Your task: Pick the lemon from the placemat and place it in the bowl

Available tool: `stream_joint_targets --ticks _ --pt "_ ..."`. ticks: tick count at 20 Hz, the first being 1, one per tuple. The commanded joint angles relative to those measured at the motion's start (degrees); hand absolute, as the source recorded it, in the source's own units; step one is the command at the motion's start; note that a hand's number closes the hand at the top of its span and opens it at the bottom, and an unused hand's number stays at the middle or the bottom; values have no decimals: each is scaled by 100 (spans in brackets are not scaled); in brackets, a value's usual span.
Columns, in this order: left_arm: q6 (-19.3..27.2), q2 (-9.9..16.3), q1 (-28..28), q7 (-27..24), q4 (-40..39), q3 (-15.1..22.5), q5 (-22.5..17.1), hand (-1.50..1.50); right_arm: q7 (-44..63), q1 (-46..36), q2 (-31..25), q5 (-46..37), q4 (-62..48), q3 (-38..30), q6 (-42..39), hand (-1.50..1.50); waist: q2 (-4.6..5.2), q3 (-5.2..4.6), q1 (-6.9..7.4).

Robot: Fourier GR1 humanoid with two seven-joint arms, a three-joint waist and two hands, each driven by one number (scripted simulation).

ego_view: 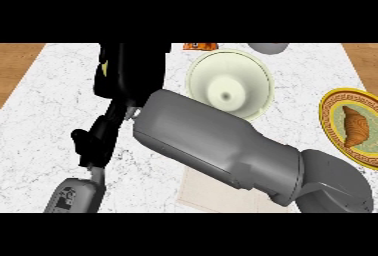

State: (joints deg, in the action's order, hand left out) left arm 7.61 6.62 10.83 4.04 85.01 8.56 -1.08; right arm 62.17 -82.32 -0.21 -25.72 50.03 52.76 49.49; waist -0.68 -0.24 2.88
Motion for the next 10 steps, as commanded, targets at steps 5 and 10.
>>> stream_joint_targets --ticks 5,10 --pt "-36 13 134 -89 -129 -78 33 0 1423 -1166 19 -90 -734 -241 -364 150 59 7 -50" --pt "-71 27 50 -112 -46 -168 -33 0 701 -1171 20 233 -1410 -728 -639 150 99 11 -91"
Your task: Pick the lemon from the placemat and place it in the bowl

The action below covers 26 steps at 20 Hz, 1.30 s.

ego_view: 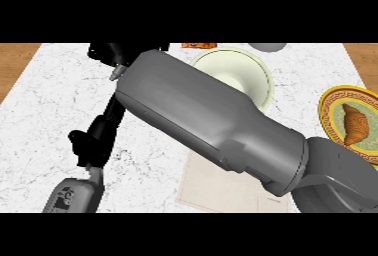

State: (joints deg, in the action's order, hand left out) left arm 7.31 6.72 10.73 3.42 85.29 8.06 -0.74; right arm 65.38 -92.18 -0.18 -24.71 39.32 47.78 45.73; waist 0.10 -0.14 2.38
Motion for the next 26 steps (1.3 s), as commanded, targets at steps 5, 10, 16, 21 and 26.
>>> stream_joint_targets --ticks 5,10,16,21,26 --pt "-57 83 -289 -112 200 -87 -37 0 23 -21 -35 -18 -1307 -176 -852 150 30 2 -26" --pt "-186 202 -68 67 114 -295 -181 0 -238 271 -116 -163 -1700 -35 -1096 150 25 5 -124" --pt "1 38 21 326 337 -132 19 0 -972 761 -374 -141 -2161 -378 -760 150 35 12 -110" --pt "-30 -124 19 -35 -71 -203 -20 0 -1272 1366 -489 -293 -2124 -522 -479 150 17 12 -189" --pt "55 -147 -111 19 87 -117 125 0 -2032 2191 -533 120 -1996 -935 -590 150 30 16 -185"
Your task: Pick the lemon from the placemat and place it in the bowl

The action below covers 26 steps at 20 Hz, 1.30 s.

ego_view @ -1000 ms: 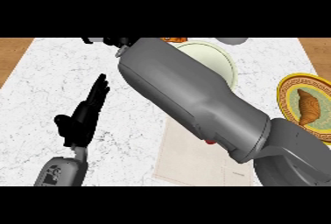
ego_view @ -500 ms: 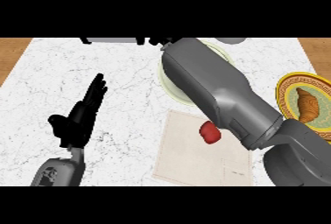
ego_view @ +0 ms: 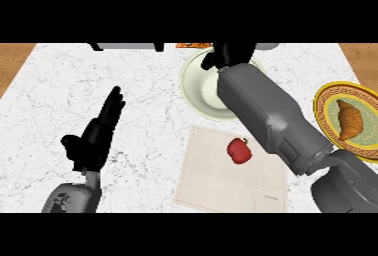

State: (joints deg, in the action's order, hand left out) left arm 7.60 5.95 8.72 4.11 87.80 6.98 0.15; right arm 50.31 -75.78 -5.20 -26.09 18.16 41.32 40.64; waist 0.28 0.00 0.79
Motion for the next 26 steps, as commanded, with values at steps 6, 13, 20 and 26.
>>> stream_joint_targets --ticks 6,13,20,26 --pt "19 -117 96 -45 -123 21 66 0 -1841 912 -372 1176 505 -1285 -430 -150 39 6 39" --pt "-140 84 37 -210 -190 -200 16 0 -3274 1492 -347 1248 1094 -1768 631 -150 16 4 -8" --pt "-160 33 -181 175 267 -88 7 0 -3260 1404 -506 1355 1748 -2355 1097 -150 -30 2 -36" --pt "-230 119 -271 37 131 -289 -34 0 -2670 2712 -683 1374 3685 -2239 894 -150 -83 -1 -195"
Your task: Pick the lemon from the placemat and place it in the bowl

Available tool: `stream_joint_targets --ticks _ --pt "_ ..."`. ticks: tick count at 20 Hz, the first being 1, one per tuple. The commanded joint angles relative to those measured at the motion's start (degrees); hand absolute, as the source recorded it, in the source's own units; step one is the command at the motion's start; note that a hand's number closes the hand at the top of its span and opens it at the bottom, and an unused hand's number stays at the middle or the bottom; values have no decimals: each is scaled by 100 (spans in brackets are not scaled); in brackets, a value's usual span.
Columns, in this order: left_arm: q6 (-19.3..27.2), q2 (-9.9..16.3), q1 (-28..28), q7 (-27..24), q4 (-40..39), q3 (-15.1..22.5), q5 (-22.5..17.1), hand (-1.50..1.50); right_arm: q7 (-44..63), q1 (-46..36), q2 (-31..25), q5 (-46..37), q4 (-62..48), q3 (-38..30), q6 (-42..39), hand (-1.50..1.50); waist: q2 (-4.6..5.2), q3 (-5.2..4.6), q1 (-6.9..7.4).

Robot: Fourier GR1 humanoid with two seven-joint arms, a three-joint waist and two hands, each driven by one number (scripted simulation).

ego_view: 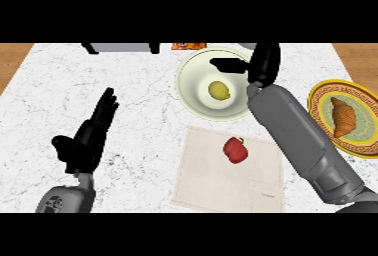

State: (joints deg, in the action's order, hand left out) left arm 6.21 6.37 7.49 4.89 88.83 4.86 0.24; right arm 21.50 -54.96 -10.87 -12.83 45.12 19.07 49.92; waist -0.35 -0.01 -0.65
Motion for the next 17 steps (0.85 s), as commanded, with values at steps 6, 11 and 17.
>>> stream_joint_targets --ticks 6,11,17 --pt "121 -148 88 205 82 88 159 0 369 2035 -449 89 3012 100 -195 -150 -13 0 -61" --pt "-85 -134 -78 -501 -365 -39 138 0 53 2818 -528 222 3893 -136 -617 -150 25 -1 28" --pt "-189 -146 -238 -156 101 -56 111 0 111 3506 -166 -396 4395 -31 -703 -150 29 0 62"
